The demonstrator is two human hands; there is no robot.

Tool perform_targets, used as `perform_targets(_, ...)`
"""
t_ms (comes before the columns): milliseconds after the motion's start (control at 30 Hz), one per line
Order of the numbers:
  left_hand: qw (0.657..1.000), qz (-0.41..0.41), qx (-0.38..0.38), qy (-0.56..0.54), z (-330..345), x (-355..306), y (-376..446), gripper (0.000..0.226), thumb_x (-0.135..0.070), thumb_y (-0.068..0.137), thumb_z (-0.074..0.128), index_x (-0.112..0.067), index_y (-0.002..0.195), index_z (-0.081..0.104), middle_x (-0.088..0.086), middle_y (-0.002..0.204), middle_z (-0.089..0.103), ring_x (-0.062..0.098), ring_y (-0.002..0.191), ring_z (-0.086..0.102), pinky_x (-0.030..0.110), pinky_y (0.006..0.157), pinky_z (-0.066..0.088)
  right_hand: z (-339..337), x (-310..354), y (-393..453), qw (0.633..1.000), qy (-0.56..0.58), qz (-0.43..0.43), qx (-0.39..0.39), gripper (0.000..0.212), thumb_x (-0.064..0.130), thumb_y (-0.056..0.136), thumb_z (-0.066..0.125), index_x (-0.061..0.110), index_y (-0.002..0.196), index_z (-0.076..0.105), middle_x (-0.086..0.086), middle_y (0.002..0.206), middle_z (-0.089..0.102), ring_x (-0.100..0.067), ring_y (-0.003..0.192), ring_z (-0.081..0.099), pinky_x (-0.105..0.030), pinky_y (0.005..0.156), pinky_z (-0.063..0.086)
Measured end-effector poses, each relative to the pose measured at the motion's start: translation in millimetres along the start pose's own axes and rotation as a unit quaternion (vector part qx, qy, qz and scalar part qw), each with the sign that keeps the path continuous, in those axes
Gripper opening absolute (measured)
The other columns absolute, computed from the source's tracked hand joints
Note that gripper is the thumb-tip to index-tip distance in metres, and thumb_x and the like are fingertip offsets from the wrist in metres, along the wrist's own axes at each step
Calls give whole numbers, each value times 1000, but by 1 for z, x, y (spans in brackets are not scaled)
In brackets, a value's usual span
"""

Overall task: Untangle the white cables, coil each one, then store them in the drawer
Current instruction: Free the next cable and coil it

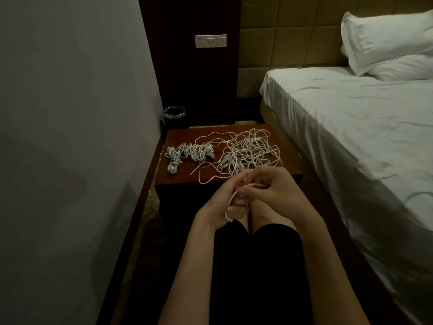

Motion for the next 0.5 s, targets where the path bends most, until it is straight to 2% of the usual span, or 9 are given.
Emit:
perform_targets(67,999,-12,40,18,9,3,-2,44,-55,86,48,-17,65,54,-4,45,29,2,26,20,10,28,14,-4,0,0,1000,-8,-3,-18,10,20,77,77,16,83,69,-7,70,67,-12,59,60,-28,60,48)
perform_targets(200,994,-47,96,37,17,13,-2,43,-54,93,47,-14,76,45,-4,44,28,1,25,22,6,29,18,-7,-13,0,998,55,29,-29,18,13,74,78,6,80,62,-20,77,64,-29,67,62,-37,65,52)
perform_targets(267,992,-50,104,40,17,15,-2,39,-49,91,49,-14,75,45,-5,42,28,1,25,21,6,29,17,-4,-18,2,996,78,43,-24,18,6,79,75,8,75,57,-14,68,58,-19,63,57,-27,60,49)
perform_targets(367,991,-57,117,29,20,16,-6,40,-45,89,48,-18,60,49,-7,41,30,0,24,23,9,26,14,-6,-25,1,990,127,61,-17,15,3,85,68,8,73,61,1,60,58,-4,55,52,-14,52,40)
perform_targets(433,989,-52,139,7,24,14,-8,39,-42,91,50,-20,59,49,-8,42,31,-1,25,24,10,25,16,-13,-28,-2,987,147,63,-13,9,7,87,66,8,78,66,8,57,60,1,52,51,-11,51,39)
perform_targets(500,987,-51,148,19,26,14,-7,38,-36,94,48,-20,60,45,-8,42,30,-1,26,24,11,26,15,-20,-26,-3,986,156,43,-32,4,9,84,68,7,81,68,4,63,64,-1,58,56,-12,55,43)
Point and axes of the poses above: each hand's wrist, its own y-axis towards the middle knuckle, its own z-axis out of the palm, x = y × z, the point moved 10 cm from there along y, towards the middle knuckle
